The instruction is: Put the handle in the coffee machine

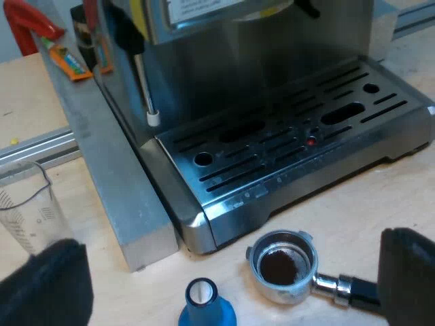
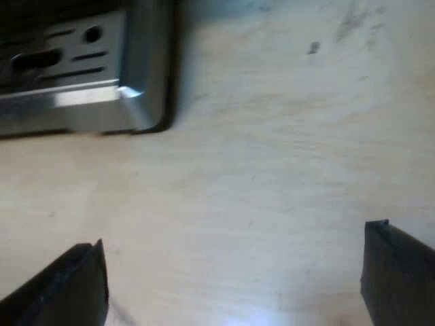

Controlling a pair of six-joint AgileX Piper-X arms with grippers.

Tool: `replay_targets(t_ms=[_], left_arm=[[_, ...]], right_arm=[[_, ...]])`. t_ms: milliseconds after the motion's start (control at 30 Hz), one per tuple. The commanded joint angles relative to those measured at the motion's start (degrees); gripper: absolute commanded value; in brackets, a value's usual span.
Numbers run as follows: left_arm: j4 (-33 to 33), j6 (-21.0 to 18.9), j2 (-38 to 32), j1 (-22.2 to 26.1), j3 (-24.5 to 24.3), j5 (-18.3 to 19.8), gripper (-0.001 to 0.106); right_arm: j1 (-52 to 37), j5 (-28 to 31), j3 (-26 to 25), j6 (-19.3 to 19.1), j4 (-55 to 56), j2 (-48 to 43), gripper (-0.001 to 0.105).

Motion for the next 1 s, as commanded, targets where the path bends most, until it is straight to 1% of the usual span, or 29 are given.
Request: replay_targets(t_ms=[33, 133, 233, 333, 400, 433, 467, 500, 567, 600, 733, 767, 833, 900, 967, 1000], left_arm=[[-0.1, 0.8, 3.3, -4.3, -1.8, 1.5, 0.085], [0.7, 0.9, 4.6, -7.4, -1.7, 3.6, 0.085], [2.6, 1.1, 5.9, -10.3, -1.7, 4.2, 0.085], [3.3, 2.4, 6.6, -12.9, -1.7, 5.2, 0.085], [3.3, 3.2, 6.7, -14.3, -1.7, 5.3, 0.085], [3.3, 4.3, 6.8, -16.2, -1.7, 5.3, 0.085], [3.3, 4.3, 6.8, -17.1, -1.7, 5.4, 0.085], [3.3, 4.3, 6.8, -17.5, -1.7, 5.8, 0.085], [3.4, 4.3, 6.8, -19.1, -1.7, 7.9, 0.085], [3.7, 4.3, 6.9, -19.5, -1.7, 8.4, 0.085], [5.4, 4.3, 8.0, -19.8, -1.7, 8.7, 0.085], [5.7, 4.3, 8.7, -19.8, -1.7, 8.7, 0.085], [5.7, 4.3, 9.5, -19.8, -1.7, 8.7, 0.085], [5.7, 4.3, 10.5, -19.8, -1.7, 8.5, 0.085], [5.7, 4.3, 11.5, -19.8, -1.7, 8.5, 0.085], [5.7, 4.3, 11.8, -19.8, -1.7, 8.4, 0.085]], right_arm=[[5.7, -0.1, -5.5, -2.8, 5.8, 4.8, 0.077], [9.2, -0.1, -8.5, -2.9, 8.8, 8.3, 0.077], [12.5, -0.1, -10.8, -3.5, 10.6, 11.6, 0.077], [16.1, 0.6, -13.2, -5.4, 12.5, 14.9, 0.077], [17.8, 1.4, -14.3, -5.6, 13.3, 17.0, 0.077], [19.6, 1.6, -15.1, -5.9, 13.6, 18.8, 0.077], [21.0, 1.5, -15.5, -5.9, 13.7, 20.0, 0.077], [21.3, 1.5, -15.6, -5.9, 13.7, 20.2, 0.077], [25.3, 2.2, -16.6, -5.8, 13.7, 23.9, 0.077], [26.3, 2.5, -16.9, -5.7, 13.7, 24.5, 0.077], [30.7, 5.7, -18.2, -5.5, 13.7, 28.2, 0.077], [35.1, 8.0, -19.0, -3.4, 12.7, 31.6, 0.077], [38.3, 9.0, -19.1, -1.3, 10.6, 33.7, 0.077], [40.9, 9.8, -19.1, -0.2, 8.2, 35.5, 0.077], [44.4, 10.5, -19.1, 1.8, 4.7, 37.9, 0.077], [44.9, 10.6, -19.1, 2.1, 4.4, 38.3, 0.077]])
